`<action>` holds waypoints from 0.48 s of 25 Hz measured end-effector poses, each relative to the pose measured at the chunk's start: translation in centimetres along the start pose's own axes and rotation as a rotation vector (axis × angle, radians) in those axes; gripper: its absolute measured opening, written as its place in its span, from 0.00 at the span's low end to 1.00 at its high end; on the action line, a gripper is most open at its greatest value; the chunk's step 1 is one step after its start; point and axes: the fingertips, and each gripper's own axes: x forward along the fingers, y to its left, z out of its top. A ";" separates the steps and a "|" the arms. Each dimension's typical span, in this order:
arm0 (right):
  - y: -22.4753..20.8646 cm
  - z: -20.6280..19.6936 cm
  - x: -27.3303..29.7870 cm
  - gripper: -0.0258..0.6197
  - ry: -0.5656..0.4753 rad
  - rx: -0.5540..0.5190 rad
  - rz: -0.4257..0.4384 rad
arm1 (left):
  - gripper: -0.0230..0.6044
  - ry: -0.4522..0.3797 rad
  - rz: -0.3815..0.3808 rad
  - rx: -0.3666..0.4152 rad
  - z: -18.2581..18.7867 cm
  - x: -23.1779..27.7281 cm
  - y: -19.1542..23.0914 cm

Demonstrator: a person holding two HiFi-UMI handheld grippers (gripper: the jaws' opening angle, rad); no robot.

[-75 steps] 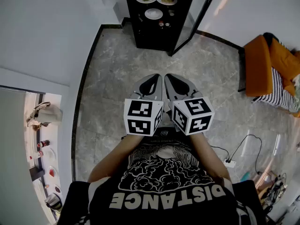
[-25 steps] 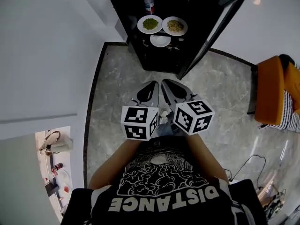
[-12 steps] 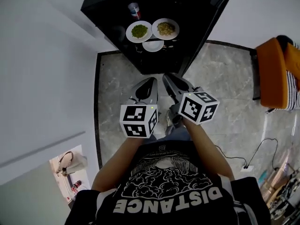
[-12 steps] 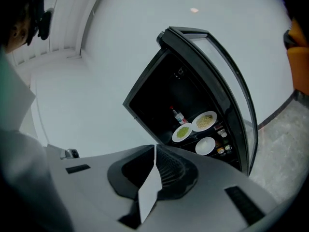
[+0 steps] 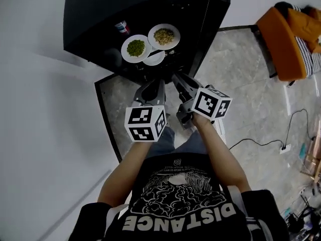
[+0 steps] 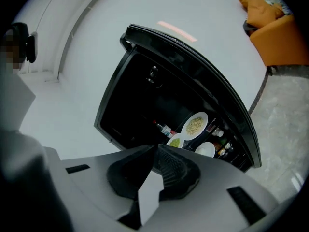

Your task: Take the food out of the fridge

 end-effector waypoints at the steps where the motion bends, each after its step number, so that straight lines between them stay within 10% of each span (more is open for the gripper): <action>1: -0.5 0.1 0.7 0.04 -0.023 0.016 -0.012 | 0.04 0.003 -0.019 0.006 0.1 0.5 0.6; 12: -7.9 1.4 7.4 0.14 -0.211 0.209 -0.074 | 0.04 0.057 -0.146 0.073 -0.5 6.1 4.2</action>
